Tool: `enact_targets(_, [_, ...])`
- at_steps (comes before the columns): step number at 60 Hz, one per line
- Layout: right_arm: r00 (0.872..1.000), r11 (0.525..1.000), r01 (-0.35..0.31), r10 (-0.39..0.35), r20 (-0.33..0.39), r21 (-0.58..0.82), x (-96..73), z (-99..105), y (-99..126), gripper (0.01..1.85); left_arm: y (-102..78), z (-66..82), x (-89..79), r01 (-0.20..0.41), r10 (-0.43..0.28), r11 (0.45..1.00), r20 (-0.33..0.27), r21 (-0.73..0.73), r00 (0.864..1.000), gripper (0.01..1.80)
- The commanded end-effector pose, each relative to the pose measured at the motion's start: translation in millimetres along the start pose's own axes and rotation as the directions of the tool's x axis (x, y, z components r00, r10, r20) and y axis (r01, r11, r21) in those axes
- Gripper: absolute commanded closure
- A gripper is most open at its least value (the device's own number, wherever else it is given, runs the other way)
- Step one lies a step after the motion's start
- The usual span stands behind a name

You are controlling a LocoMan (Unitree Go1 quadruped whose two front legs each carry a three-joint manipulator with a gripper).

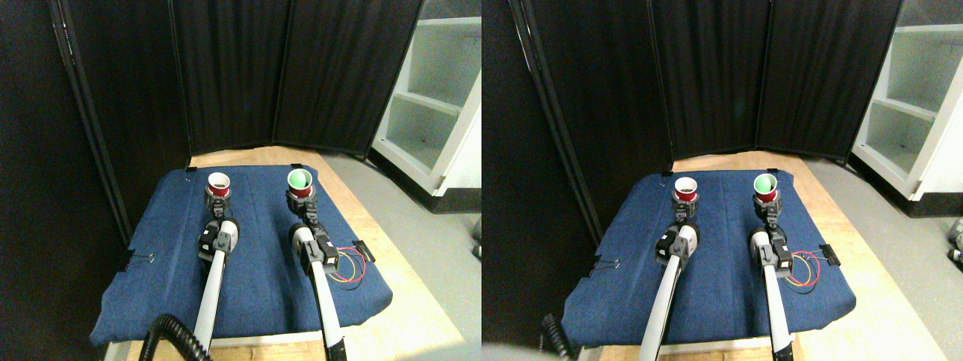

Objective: Pour (bimanual)

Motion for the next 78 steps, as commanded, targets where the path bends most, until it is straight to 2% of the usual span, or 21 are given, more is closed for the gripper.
enact_targets(1, [0.999,0.998,-0.046,0.046,0.000,0.036,3.8,2,15,1.83,-13.0,-4.1,-0.7,0.032,-0.032,0.999,-0.016,0.000,0.999,1.80])
enact_targets(24, [0.997,0.997,-0.072,0.073,-0.035,0.025,5.0,-4,43,1.85,-43.1,-2.5,5.7,0.067,-0.066,0.998,-0.073,0.011,0.995,1.80])
enact_targets(35, [0.996,0.997,-0.079,0.080,-0.050,0.019,7.6,-7,52,1.85,-51.7,-1.3,8.4,0.059,-0.058,0.998,-0.050,0.021,0.997,1.80])
enact_targets(45, [0.994,0.994,-0.096,0.094,-0.056,-0.044,11.0,-9,60,1.85,-53.2,-5.8,8.8,0.064,-0.063,0.998,-0.061,0.016,0.996,1.80])
enact_targets(49, [0.991,0.992,-0.117,0.113,-0.071,-0.054,14.6,-9,62,1.85,-54.2,-7.4,8.4,0.055,-0.055,0.998,-0.057,0.008,0.997,1.80])
enact_targets(50, [0.987,0.986,-0.148,0.142,-0.082,-0.080,16.3,-10,66,1.85,-55.0,-8.3,9.4,0.052,-0.052,0.999,-0.053,0.004,0.997,1.80])
enact_targets(54, [0.987,0.986,-0.147,0.141,-0.077,-0.080,17.4,-10,70,1.84,-57.3,-10.5,9.3,0.056,-0.055,0.998,-0.041,0.016,0.998,1.80])
enact_targets(65, [0.988,0.987,-0.139,0.133,-0.074,-0.083,19.8,-13,80,1.83,-65.5,-14.0,10.2,0.056,-0.054,0.998,-0.054,0.025,0.997,1.80])
enact_targets(68, [0.988,0.987,-0.137,0.131,-0.076,-0.083,20.9,-15,81,1.81,-66.5,-15.3,11.4,0.053,-0.050,0.998,-0.084,0.033,0.995,1.80])
enact_targets(78, [0.987,0.980,-0.144,0.132,-0.089,-0.140,26.2,-18,85,1.79,-64.6,-20.7,14.4,0.036,-0.036,0.999,-0.093,0.004,0.995,1.80])
